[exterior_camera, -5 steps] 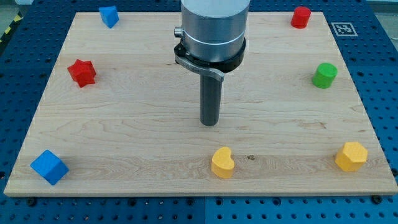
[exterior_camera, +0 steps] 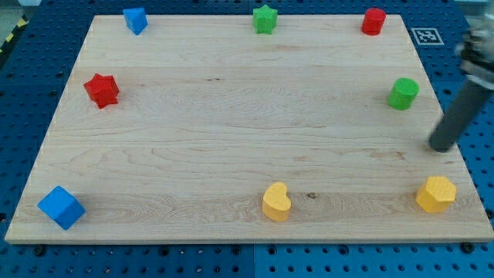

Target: Move the yellow hexagon vertically below the green star

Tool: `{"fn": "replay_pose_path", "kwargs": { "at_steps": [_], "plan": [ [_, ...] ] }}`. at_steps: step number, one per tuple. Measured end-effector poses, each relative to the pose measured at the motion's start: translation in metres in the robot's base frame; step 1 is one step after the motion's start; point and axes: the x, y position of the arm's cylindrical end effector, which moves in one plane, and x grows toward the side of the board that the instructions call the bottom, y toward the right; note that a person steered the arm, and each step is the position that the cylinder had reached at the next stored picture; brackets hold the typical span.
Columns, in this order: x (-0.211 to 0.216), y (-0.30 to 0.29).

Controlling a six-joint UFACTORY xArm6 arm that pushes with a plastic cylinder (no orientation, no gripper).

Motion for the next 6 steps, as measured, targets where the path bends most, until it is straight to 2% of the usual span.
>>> {"fn": "replay_pose_path", "kwargs": {
  "at_steps": [1,2,4,6],
  "plan": [
    [0.067,0.023],
    [0.086,0.023],
    [0.092,-0.024],
    [0.089,-0.047]
  ]
}}
